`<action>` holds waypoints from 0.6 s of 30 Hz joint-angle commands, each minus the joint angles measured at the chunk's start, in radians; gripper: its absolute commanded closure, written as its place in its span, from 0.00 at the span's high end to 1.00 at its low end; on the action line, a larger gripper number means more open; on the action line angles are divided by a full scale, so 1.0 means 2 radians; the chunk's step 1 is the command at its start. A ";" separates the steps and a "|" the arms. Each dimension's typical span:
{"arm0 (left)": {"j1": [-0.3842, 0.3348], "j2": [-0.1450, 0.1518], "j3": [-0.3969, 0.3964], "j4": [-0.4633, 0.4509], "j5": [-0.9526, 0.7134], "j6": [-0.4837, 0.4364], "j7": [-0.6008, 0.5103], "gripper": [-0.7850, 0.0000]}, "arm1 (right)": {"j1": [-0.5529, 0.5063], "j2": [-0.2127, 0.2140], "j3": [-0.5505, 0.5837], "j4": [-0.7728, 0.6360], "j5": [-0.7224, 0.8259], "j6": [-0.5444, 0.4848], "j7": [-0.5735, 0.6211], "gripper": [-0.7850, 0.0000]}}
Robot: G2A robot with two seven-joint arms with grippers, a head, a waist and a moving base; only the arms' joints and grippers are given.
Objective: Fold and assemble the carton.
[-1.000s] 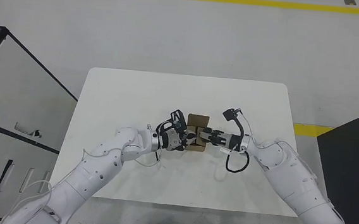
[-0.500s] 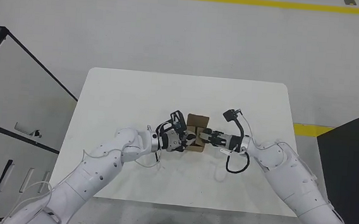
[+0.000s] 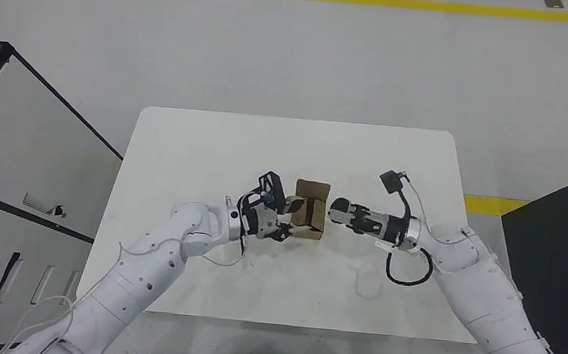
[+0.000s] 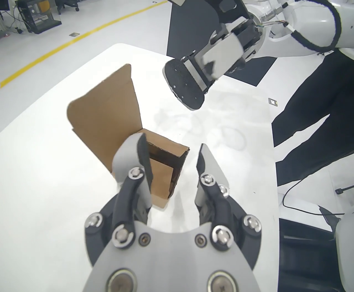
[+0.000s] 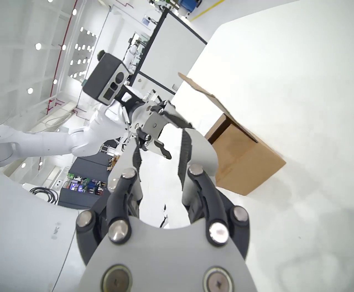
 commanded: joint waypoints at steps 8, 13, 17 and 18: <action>0.006 0.002 -0.006 -0.014 0.007 0.001 0.000 1.00 | -0.006 -0.001 0.002 -0.002 0.019 0.005 -0.017 1.00; 0.024 0.005 -0.012 -0.006 -0.006 0.000 0.006 1.00 | -0.018 0.005 0.024 0.010 0.115 -0.018 0.017 1.00; 0.036 0.004 -0.014 -0.003 -0.010 0.016 0.023 1.00 | -0.011 0.006 0.035 0.028 0.172 -0.010 0.032 1.00; 0.038 0.004 -0.013 -0.004 -0.008 0.023 0.030 1.00 | -0.007 0.005 0.034 0.033 0.188 -0.002 0.027 1.00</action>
